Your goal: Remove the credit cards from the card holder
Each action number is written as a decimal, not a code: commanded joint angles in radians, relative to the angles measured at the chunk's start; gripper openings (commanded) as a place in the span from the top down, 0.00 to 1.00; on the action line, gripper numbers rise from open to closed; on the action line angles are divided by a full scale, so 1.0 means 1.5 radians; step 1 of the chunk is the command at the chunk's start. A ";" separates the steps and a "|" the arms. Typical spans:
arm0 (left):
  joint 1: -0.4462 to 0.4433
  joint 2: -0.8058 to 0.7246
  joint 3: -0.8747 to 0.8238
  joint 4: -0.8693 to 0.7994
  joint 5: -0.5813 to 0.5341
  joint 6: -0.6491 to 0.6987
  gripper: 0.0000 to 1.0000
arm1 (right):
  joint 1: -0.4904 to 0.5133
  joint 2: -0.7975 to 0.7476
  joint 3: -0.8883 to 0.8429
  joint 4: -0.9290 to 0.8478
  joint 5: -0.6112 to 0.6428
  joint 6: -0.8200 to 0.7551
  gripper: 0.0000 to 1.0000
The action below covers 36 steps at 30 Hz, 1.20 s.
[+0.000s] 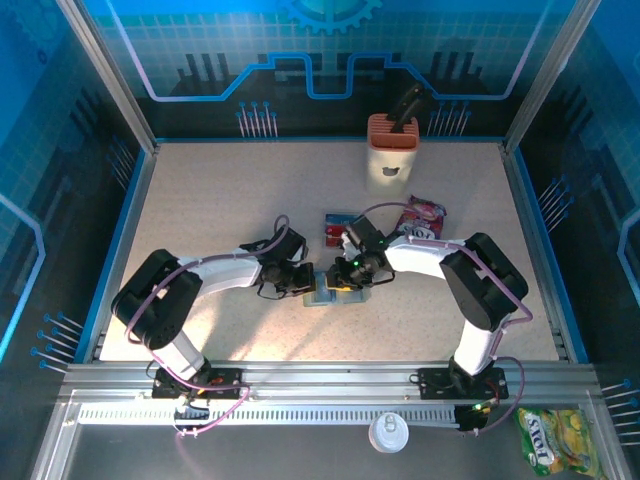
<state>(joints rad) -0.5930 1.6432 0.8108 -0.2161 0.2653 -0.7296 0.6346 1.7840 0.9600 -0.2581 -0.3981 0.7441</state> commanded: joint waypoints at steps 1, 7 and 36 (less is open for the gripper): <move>0.009 0.017 0.007 -0.046 -0.021 0.014 0.97 | -0.011 -0.011 -0.015 0.011 -0.018 0.012 0.72; 0.009 0.018 0.007 -0.045 -0.020 0.015 0.97 | -0.012 -0.002 -0.017 0.023 -0.027 0.017 0.72; 0.010 0.016 0.006 -0.046 -0.018 0.015 0.97 | -0.008 0.035 -0.017 0.020 -0.031 0.018 0.74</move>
<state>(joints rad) -0.5880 1.6470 0.8165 -0.2245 0.2653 -0.7258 0.6270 1.8015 0.9482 -0.2184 -0.4309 0.7666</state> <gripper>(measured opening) 0.041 0.261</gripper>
